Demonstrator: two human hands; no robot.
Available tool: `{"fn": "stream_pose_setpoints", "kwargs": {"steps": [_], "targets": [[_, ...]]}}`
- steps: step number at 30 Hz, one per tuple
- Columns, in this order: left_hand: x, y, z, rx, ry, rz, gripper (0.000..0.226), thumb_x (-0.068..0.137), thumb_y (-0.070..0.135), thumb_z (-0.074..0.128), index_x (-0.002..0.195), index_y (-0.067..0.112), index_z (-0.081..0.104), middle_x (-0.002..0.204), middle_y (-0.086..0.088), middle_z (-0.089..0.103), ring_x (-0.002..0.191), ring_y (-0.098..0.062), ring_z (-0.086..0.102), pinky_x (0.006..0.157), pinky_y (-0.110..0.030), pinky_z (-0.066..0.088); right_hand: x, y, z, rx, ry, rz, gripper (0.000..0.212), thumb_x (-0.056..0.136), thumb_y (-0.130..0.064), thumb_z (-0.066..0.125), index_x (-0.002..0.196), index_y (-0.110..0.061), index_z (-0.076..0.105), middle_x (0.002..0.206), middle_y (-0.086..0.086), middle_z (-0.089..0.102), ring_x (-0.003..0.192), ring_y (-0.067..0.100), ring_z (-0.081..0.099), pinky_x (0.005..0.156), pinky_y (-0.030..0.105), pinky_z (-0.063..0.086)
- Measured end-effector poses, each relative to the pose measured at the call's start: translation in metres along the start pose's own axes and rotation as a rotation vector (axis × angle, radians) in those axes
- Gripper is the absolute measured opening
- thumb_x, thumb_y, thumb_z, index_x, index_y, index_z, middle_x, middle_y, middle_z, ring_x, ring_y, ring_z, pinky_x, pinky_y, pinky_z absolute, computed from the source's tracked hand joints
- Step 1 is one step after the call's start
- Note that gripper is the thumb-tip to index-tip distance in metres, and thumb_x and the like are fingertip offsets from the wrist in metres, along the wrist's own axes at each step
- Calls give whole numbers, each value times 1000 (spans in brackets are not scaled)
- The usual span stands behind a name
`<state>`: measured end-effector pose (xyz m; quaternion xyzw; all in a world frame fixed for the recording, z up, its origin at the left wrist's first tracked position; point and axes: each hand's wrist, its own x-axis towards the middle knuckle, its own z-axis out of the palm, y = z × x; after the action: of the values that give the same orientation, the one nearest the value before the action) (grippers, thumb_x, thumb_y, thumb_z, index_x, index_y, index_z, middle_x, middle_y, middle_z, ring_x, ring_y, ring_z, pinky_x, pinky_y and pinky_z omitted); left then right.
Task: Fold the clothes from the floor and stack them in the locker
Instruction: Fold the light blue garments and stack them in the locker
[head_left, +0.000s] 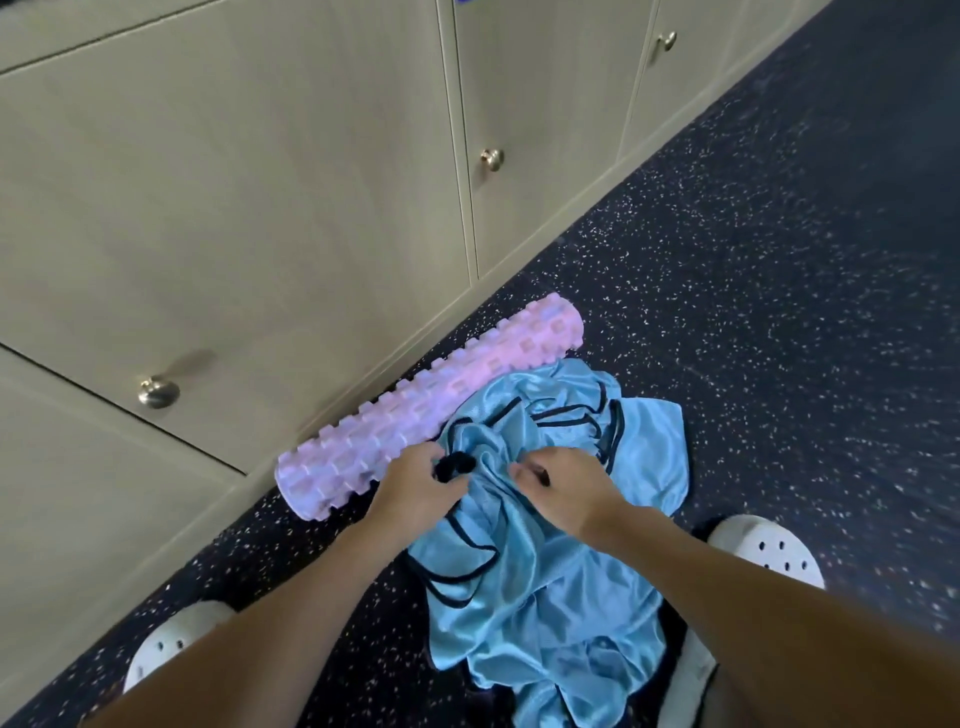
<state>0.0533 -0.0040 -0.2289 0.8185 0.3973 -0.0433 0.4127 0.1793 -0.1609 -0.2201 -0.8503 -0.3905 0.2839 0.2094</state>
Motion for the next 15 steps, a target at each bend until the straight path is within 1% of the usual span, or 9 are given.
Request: {"fn": "stream_pose_setpoints", "kwargs": {"steps": [1,2,4,6,8,9,11,13,15], "targets": [[-4,-6,-4,53,-7,-3,21,87,26,72,82,11,58,67,0,52,56,-15,46,53,-29,35,2,4,0,-55,83,18,25,101,-34,47,88,-22,65,87,-2,59,90,21,57,85,34,43],[-9,-13,-9,114,-30,-9,20,87,25,71,80,17,54,68,2,52,59,-15,48,54,-29,36,4,9,-1,-81,143,46,21,100,-33,48,107,-22,64,103,-2,59,104,20,54,95,36,38],[-16,-23,-21,246,-121,-14,21,83,30,70,83,22,51,76,4,56,71,-17,56,65,-33,49,8,17,-3,-52,138,146,39,98,-36,52,134,-22,50,123,-1,55,118,21,49,105,40,34],[-19,-24,-29,383,-155,8,37,78,43,67,106,23,53,100,5,58,95,-20,59,87,-43,52,8,19,-5,103,95,209,55,95,-37,59,144,-22,39,127,1,56,113,20,53,102,41,41],[-15,-9,-33,454,-88,58,59,82,46,64,133,24,44,125,2,49,118,-24,50,102,-47,43,7,16,-5,324,72,221,58,95,-26,63,146,-21,37,118,0,58,95,16,55,86,26,47],[-12,3,-32,463,-52,107,63,86,45,62,140,24,40,135,2,45,126,-24,45,106,-46,39,7,15,-4,402,71,228,53,94,-18,64,142,-20,41,108,-2,59,85,14,55,73,19,46],[-2,25,-25,389,-39,222,60,92,39,60,146,23,40,146,4,41,133,-21,42,110,-44,36,9,15,1,448,79,249,33,90,-4,61,119,-18,55,91,-1,62,71,15,56,54,17,41],[13,39,-14,319,-82,323,53,96,34,59,145,21,45,149,4,44,134,-19,45,111,-42,36,9,16,7,348,88,216,16,85,2,58,92,-10,65,81,5,65,67,18,55,49,17,36],[27,47,0,281,-140,363,50,98,33,59,146,21,47,152,3,44,138,-19,44,114,-41,35,4,13,14,288,65,166,24,80,6,53,64,-12,55,63,2,51,57,15,41,47,21,28]]}}
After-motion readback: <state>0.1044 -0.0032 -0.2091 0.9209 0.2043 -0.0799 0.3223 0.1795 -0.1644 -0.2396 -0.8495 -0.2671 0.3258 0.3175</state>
